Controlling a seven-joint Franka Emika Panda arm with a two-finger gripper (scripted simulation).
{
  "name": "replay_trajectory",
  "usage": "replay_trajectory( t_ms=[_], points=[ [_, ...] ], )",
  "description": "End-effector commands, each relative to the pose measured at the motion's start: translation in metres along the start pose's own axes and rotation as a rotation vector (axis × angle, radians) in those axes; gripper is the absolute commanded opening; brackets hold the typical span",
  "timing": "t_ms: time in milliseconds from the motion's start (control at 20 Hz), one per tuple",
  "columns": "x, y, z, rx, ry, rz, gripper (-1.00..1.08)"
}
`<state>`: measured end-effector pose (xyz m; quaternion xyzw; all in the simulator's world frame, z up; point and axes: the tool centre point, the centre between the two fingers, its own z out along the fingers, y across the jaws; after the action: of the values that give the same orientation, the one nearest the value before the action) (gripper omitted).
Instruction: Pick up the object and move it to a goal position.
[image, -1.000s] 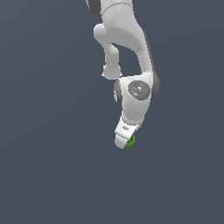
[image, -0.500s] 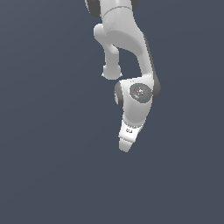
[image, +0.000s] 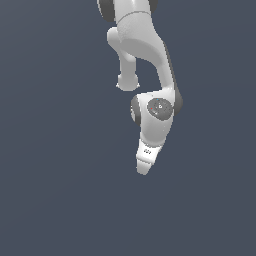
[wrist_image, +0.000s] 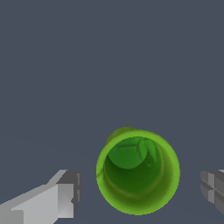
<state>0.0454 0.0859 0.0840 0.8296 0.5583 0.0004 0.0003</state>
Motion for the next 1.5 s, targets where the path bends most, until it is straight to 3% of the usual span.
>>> replay_trajectory(
  t_ms=[0, 500, 550, 1150, 1450],
  points=[
    [0.000, -0.001, 0.011, 0.001, -0.001, -0.002, 1.00],
    [0.000, 0.000, 0.042, 0.001, -0.001, -0.004, 1.00],
    [0.000, 0.000, 0.042, 0.001, -0.001, -0.004, -1.00],
    [0.001, -0.001, 0.041, 0.001, -0.001, -0.004, -1.00],
    [0.010, -0.016, 0.041, 0.001, -0.001, -0.004, -1.00]
  ],
)
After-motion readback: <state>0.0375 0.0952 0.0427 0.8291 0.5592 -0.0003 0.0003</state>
